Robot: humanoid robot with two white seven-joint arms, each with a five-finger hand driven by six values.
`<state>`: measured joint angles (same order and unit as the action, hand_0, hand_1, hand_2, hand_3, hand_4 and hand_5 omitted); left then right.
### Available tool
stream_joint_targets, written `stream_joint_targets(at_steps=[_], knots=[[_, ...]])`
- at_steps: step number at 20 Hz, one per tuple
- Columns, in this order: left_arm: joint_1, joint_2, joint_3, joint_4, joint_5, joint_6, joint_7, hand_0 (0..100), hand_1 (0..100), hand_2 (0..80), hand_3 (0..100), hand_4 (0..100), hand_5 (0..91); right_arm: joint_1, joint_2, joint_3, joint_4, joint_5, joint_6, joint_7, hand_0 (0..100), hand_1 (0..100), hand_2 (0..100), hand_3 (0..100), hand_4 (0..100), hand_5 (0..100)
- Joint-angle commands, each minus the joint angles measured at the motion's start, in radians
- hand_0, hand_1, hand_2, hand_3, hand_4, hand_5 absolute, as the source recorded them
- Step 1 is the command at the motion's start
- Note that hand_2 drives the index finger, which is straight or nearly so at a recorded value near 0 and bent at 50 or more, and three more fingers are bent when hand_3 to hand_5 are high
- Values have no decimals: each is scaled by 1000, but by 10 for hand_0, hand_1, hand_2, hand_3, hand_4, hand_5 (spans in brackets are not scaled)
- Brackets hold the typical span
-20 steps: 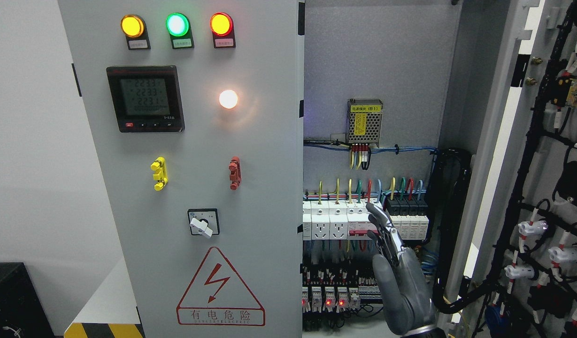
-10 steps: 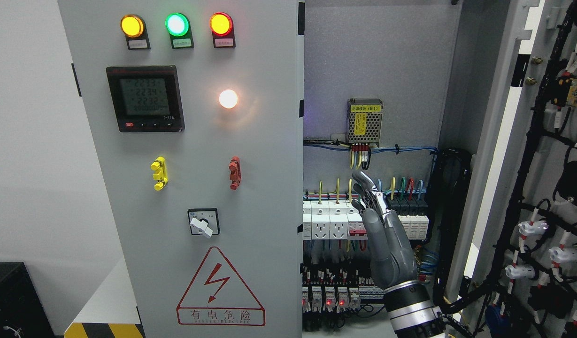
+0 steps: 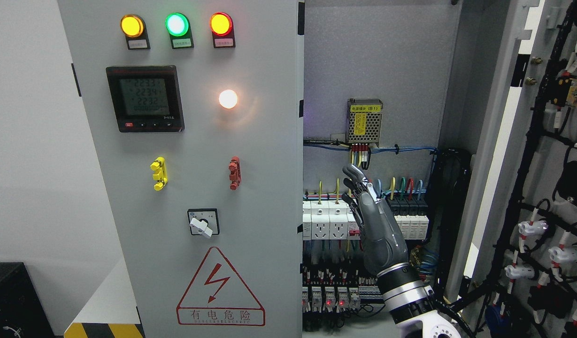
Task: Open door with both hands
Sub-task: 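Raise the right hand into the cabinet opening near the breakers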
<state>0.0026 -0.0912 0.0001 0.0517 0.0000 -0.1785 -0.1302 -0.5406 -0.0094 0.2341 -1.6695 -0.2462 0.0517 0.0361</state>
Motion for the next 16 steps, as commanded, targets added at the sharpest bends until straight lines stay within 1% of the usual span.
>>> stream_joint_targets(at_steps=[1, 3, 7, 12, 15, 16], knots=[[31, -9, 20, -1, 12, 1, 0, 120, 556, 0, 0, 0, 0, -32, -38, -7, 120, -11, 0, 21, 56, 142, 0, 0, 0, 0], [31, -9, 20, -1, 12, 1, 0, 120, 556, 0, 0, 0, 0, -48, -47, -9, 136, -11, 2, 22, 56, 142, 0, 0, 0, 0], [31, -9, 20, -1, 14, 1, 0, 120, 556, 0, 0, 0, 0, -62, -52, -9, 151, -15, 0, 27, 56, 143, 0, 0, 0, 0], [31, -9, 20, -1, 12, 1, 0, 120, 556, 0, 0, 0, 0, -68, -57, 1, 149, -139, 2, 27, 56, 143, 0, 0, 0, 0], [31, -9, 20, -1, 12, 1, 0, 120, 556, 0, 0, 0, 0, -73, -87, 11, 143, -156, 2, 28, 56, 143, 0, 0, 0, 0], [31, -9, 20, -1, 12, 1, 0, 120, 556, 0, 0, 0, 0, -73, -90, 30, 140, -154, 0, 28, 56, 143, 0, 0, 0, 0]])
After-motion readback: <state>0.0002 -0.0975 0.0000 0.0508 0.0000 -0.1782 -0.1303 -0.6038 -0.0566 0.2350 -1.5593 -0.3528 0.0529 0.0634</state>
